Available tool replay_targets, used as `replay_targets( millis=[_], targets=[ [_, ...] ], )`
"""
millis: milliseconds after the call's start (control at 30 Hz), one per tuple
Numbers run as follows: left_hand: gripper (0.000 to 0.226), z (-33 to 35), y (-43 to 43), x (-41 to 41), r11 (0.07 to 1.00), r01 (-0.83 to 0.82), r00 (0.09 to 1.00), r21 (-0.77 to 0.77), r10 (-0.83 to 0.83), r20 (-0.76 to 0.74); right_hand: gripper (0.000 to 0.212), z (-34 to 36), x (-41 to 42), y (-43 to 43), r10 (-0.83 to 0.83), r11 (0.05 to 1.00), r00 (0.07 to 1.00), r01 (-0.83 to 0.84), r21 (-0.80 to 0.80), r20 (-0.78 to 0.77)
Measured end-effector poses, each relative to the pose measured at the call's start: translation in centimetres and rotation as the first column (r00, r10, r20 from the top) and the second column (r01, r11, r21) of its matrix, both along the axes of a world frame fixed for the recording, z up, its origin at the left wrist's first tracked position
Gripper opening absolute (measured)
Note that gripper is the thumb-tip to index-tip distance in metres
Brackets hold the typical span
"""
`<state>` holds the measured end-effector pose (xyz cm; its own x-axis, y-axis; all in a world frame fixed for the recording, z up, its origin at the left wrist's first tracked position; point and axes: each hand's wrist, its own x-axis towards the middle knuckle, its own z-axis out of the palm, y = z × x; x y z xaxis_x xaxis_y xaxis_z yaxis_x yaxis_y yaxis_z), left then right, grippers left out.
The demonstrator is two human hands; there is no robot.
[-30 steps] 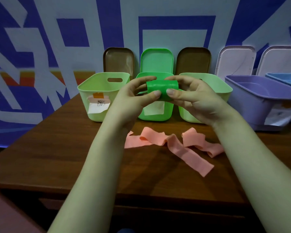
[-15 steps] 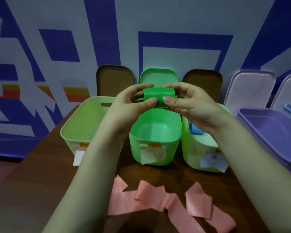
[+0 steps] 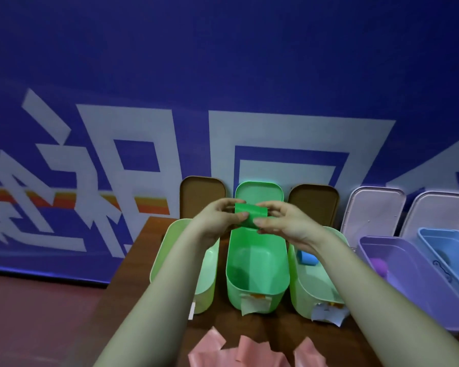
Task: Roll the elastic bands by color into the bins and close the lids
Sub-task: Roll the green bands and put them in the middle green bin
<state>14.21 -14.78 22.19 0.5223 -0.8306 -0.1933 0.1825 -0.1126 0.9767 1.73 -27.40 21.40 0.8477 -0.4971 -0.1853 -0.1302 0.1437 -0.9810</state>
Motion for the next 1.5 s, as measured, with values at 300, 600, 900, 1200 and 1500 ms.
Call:
replay_targets(
  millis=[300,600,900,1200,1500],
  targets=[
    [0.02,-6.1,-2.5,1.2,0.989,0.039,0.956,0.142,0.004,-0.292,0.04,-5.3,1.0,-1.9,-0.011,0.999,0.977,0.021,0.044,-0.215],
    [0.049,-11.3,-8.1,2.7,0.941,0.024,0.924,0.338,0.108,-0.366,0.066,-12.4,4.3,-6.6,-0.109,0.976,0.907,0.175,0.128,-0.407],
    [0.045,-17.3,-13.9,4.5,0.879,-0.136,0.909,0.456,0.293,-0.295,0.053,-18.1,8.6,-8.9,-0.26,0.924,0.845,0.358,0.134,-0.467],
    [0.051,-21.6,-16.5,4.1,0.776,-0.192,0.918,0.6,0.358,-0.168,0.058,-23.2,11.4,-9.2,-0.307,0.851,0.749,0.492,0.182,-0.587],
    [0.043,-23.1,-17.7,4.2,0.767,-0.203,0.904,0.609,0.385,-0.183,0.038,-26.1,12.3,-10.2,-0.363,0.805,0.741,0.555,0.21,-0.565]
  ],
)
